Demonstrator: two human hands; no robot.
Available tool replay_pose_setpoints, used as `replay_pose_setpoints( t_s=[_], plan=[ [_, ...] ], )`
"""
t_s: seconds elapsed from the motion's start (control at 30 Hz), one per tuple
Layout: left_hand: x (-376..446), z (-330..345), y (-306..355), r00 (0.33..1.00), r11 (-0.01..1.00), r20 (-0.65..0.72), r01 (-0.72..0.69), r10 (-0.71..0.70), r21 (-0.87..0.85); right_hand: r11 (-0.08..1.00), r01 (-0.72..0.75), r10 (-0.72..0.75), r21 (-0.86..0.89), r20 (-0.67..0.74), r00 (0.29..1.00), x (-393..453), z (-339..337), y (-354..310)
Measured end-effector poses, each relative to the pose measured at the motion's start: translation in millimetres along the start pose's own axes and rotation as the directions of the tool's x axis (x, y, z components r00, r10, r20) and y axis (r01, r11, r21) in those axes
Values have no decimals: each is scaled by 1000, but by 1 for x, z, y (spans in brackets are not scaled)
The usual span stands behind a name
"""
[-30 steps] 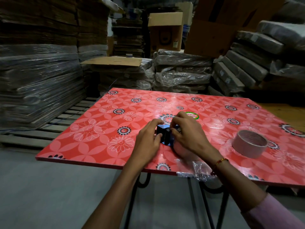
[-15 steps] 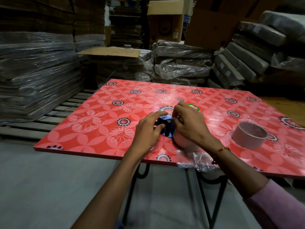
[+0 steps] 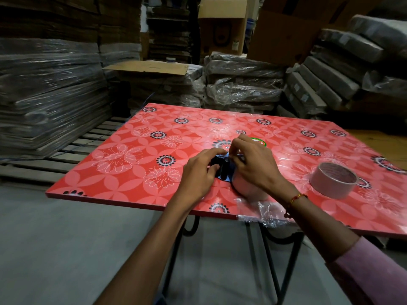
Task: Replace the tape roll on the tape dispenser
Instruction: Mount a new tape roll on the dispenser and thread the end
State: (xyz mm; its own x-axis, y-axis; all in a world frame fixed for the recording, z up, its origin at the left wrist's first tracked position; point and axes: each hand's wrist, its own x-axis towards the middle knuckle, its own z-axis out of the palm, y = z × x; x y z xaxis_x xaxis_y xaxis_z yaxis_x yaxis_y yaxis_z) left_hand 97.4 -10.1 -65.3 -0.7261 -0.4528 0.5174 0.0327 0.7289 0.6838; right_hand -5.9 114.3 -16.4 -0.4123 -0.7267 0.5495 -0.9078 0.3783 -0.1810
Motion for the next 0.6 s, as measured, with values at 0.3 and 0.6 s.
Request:
replay_pose_setpoints(
  t_s=[0.3, 0.6],
  plan=[
    [0, -1, 7, 988, 996, -139, -78, 70, -50, 998, 49, -50, -25, -15, 999, -3, 2, -2],
    [-20, 0, 6, 977, 986, -154, 160, -151, 51, 999, 48, -48, -19, -2, 999, -1, 3, 1]
  ],
)
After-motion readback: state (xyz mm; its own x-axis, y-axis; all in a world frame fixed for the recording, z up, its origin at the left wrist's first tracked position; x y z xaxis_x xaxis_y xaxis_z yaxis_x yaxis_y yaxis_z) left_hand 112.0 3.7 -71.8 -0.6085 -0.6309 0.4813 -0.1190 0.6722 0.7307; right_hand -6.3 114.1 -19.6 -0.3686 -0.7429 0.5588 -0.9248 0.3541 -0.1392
